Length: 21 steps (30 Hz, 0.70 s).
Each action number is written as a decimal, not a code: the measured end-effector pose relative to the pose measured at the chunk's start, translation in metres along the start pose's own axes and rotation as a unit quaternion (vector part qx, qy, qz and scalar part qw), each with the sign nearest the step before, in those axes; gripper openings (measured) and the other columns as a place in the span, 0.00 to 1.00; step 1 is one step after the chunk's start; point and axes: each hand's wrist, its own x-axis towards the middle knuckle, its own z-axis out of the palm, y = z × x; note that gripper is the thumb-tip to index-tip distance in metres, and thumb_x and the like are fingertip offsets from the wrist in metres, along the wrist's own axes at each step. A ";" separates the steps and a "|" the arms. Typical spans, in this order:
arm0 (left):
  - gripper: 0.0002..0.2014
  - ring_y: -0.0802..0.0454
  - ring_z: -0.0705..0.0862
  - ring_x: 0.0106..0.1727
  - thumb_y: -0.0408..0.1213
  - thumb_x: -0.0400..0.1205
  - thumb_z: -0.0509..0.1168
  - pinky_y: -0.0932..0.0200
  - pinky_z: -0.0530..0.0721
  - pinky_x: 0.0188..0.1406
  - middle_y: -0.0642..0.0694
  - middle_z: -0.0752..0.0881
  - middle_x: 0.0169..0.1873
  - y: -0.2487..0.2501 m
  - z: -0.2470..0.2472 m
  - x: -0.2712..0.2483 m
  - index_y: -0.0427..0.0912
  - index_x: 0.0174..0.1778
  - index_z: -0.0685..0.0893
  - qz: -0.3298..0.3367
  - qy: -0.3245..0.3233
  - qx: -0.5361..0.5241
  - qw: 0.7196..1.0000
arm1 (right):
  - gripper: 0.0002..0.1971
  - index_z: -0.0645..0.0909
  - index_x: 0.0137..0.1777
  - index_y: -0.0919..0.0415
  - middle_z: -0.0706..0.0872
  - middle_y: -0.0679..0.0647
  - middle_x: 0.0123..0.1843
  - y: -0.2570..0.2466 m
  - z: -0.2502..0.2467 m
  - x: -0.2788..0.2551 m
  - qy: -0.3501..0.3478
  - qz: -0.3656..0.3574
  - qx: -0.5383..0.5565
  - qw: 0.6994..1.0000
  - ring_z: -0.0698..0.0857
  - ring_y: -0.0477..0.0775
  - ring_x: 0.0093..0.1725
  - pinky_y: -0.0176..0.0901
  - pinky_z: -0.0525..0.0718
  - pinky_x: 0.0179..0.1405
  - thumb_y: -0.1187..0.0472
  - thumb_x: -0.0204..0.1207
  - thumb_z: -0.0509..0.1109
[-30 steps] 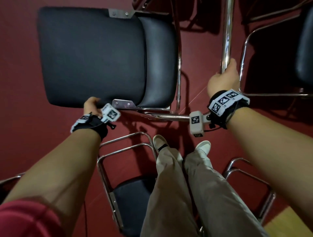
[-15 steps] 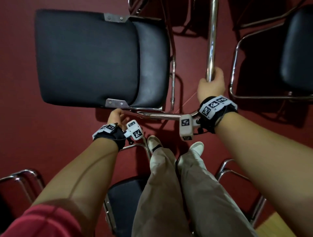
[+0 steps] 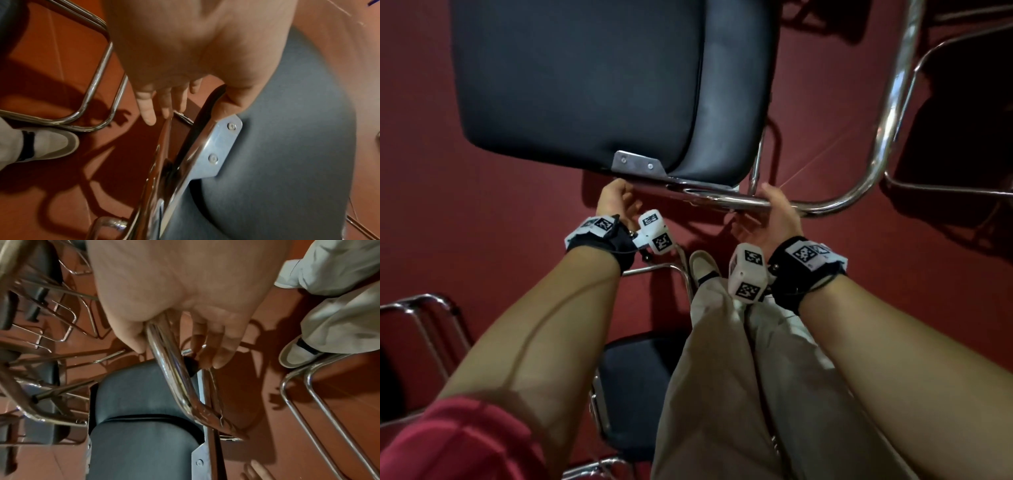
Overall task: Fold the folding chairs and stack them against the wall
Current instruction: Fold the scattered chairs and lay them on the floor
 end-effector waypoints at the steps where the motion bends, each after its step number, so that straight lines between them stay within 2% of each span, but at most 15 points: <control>1: 0.10 0.53 0.72 0.29 0.36 0.76 0.62 0.58 0.73 0.38 0.54 0.74 0.26 0.005 -0.003 0.006 0.48 0.29 0.71 0.004 -0.005 -0.004 1.000 | 0.10 0.84 0.46 0.58 0.85 0.60 0.41 0.001 0.004 0.002 0.023 -0.018 0.002 1.000 0.83 0.60 0.39 0.48 0.83 0.39 0.52 0.71 0.74; 2: 0.09 0.54 0.73 0.27 0.36 0.77 0.62 0.59 0.74 0.36 0.54 0.74 0.24 0.007 -0.007 0.014 0.47 0.30 0.73 0.006 -0.013 -0.008 1.000 | 0.09 0.84 0.45 0.59 0.85 0.59 0.38 0.004 0.006 0.004 0.047 -0.036 0.003 0.998 0.84 0.59 0.36 0.47 0.82 0.39 0.54 0.72 0.73; 5: 0.03 0.51 0.76 0.32 0.37 0.75 0.63 0.59 0.76 0.35 0.51 0.77 0.29 0.018 -0.018 0.031 0.44 0.37 0.77 0.004 -0.006 -0.017 1.000 | 0.09 0.84 0.39 0.62 0.86 0.56 0.31 0.007 0.010 0.005 0.073 -0.071 0.023 0.994 0.83 0.54 0.26 0.45 0.82 0.36 0.57 0.76 0.69; 7: 0.08 0.50 0.74 0.31 0.34 0.74 0.62 0.57 0.75 0.36 0.49 0.77 0.26 0.028 -0.025 0.043 0.42 0.28 0.77 0.006 0.014 -0.043 0.999 | 0.11 0.82 0.36 0.62 0.85 0.54 0.26 0.007 0.014 0.006 0.095 -0.091 0.026 0.991 0.81 0.52 0.21 0.42 0.80 0.31 0.59 0.79 0.66; 9: 0.10 0.49 0.73 0.31 0.30 0.68 0.61 0.54 0.75 0.40 0.47 0.77 0.23 0.039 -0.027 0.048 0.42 0.19 0.75 0.013 0.007 -0.081 0.997 | 0.11 0.81 0.36 0.61 0.85 0.53 0.24 0.008 0.017 0.004 0.112 -0.104 0.030 0.988 0.81 0.53 0.21 0.42 0.77 0.29 0.59 0.80 0.65; 10: 0.09 0.48 0.74 0.31 0.30 0.64 0.61 0.52 0.75 0.44 0.47 0.77 0.23 0.043 -0.027 0.051 0.43 0.18 0.73 0.017 -0.001 -0.093 0.996 | 0.11 0.80 0.36 0.61 0.85 0.54 0.24 0.009 0.018 0.004 0.117 -0.108 0.031 0.987 0.81 0.54 0.22 0.43 0.76 0.29 0.59 0.79 0.65; 12: 0.07 0.48 0.74 0.31 0.30 0.58 0.60 0.49 0.74 0.50 0.49 0.75 0.25 0.053 -0.028 0.052 0.45 0.21 0.69 0.030 -0.036 -0.108 0.993 | 0.10 0.80 0.38 0.61 0.84 0.54 0.25 0.010 0.020 0.003 0.122 -0.112 0.032 0.986 0.81 0.55 0.23 0.43 0.77 0.30 0.59 0.79 0.65; 14: 0.09 0.46 0.73 0.33 0.29 0.55 0.61 0.45 0.72 0.54 0.49 0.75 0.28 0.058 -0.030 0.056 0.45 0.25 0.68 0.044 -0.042 -0.094 0.994 | 0.10 0.80 0.38 0.62 0.84 0.54 0.25 0.009 0.019 0.004 0.127 -0.115 0.029 0.985 0.80 0.56 0.25 0.43 0.78 0.30 0.59 0.79 0.65; 18: 0.14 0.42 0.73 0.40 0.30 0.53 0.62 0.41 0.72 0.55 0.45 0.75 0.38 0.064 -0.034 0.066 0.44 0.32 0.69 0.037 -0.057 -0.081 0.994 | 0.11 0.81 0.37 0.63 0.85 0.57 0.27 0.010 0.017 0.009 0.114 -0.118 0.030 0.986 0.79 0.57 0.25 0.44 0.78 0.30 0.58 0.78 0.64; 21: 0.13 0.41 0.76 0.44 0.28 0.53 0.60 0.40 0.73 0.61 0.43 0.76 0.41 0.066 -0.031 0.064 0.41 0.32 0.71 0.062 -0.061 -0.083 0.993 | 0.12 0.81 0.37 0.64 0.84 0.57 0.26 0.011 0.016 0.012 0.103 -0.115 0.037 0.987 0.77 0.56 0.24 0.42 0.77 0.29 0.59 0.78 0.64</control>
